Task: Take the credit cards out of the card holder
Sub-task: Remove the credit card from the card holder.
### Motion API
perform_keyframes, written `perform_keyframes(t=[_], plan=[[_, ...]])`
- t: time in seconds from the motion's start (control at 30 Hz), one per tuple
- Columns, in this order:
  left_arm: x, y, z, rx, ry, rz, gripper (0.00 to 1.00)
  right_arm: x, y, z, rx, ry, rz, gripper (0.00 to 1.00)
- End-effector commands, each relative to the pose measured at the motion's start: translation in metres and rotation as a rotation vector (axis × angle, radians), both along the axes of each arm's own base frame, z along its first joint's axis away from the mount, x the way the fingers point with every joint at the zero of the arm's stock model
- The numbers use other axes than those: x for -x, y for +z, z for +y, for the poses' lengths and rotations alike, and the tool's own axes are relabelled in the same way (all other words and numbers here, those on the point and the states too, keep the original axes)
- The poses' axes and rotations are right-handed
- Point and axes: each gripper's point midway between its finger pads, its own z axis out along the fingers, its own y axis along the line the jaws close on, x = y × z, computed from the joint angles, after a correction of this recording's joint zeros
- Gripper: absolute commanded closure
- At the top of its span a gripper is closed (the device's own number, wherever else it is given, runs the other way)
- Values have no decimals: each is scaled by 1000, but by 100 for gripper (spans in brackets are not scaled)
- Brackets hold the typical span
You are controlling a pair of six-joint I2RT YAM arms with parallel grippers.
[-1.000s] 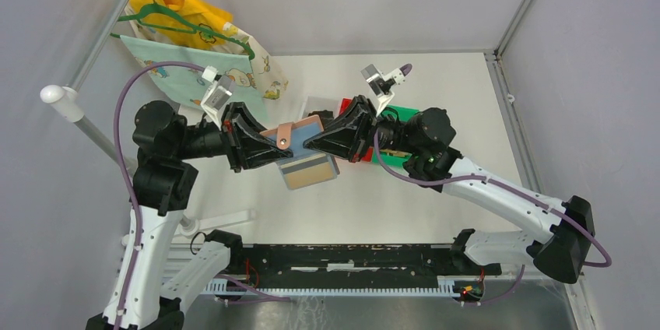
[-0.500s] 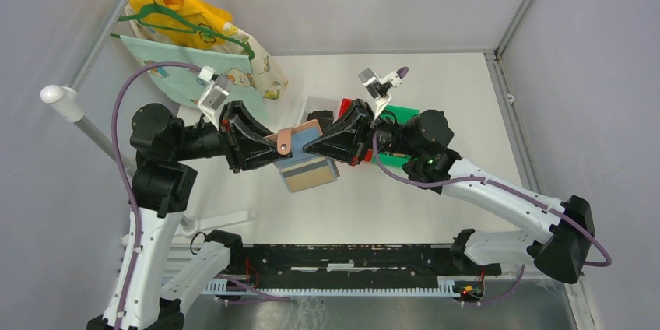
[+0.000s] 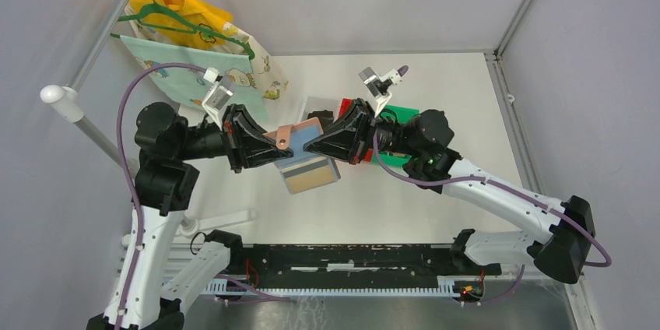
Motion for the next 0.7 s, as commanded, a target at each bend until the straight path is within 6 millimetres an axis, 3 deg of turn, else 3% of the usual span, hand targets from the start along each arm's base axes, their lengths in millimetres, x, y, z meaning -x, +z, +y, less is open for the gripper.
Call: perform_keyframes(t=[0.0,0.17,0.23,0.4,0.67], plan=[[3,11,-1,10,-38,-20,98,10,27,-14,-93,-5,-33,87],[-3,19,-3,20,-33,-7,98,11,10,-18,-42,-26,-53,42],[-4,24,-3,24,-36,-9,98,14,-3,-20,-10,-25,-64,35],[-7,31,-4,24,-39,-13,98,24,-35,-31,51,-19,-93,38],[-7,32,-4,16,-36,-21,98,29,-39,-44,62,-57,-142,42]])
